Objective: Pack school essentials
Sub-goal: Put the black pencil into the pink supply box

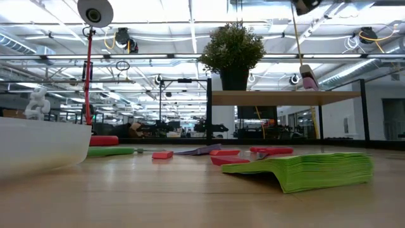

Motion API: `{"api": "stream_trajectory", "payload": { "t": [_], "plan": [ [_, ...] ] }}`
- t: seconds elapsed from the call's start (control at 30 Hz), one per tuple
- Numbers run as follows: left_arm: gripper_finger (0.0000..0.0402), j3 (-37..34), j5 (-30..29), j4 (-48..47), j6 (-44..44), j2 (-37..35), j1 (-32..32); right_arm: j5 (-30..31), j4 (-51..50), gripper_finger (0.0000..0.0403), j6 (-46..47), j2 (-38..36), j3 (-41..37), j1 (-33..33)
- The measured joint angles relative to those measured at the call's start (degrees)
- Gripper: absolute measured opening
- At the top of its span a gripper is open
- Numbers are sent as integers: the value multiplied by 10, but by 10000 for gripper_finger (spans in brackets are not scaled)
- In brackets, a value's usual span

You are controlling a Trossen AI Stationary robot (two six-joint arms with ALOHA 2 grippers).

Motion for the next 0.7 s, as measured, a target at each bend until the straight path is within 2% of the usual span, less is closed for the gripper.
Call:
{"api": "stream_trajectory", "payload": {
  "t": [0.17,0.23,0.37,0.43,0.57,0.7],
  "plan": [
    [241,0,7,53,66,-7,46,-47,59,7,-66,0,0,-30],
    [241,0,10,80,98,-9,56,-47,62,7,-72,0,0,-42],
    [234,0,54,112,125,-11,69,-47,53,7,-73,0,0,-58],
    [213,0,58,112,127,-11,71,-48,51,7,-73,0,0,-64],
    [140,0,56,85,131,-11,72,-48,28,8,-66,0,0,-73],
    [79,0,53,57,117,-24,71,-62,-60,8,21,3,0,-81]
  ]
}}
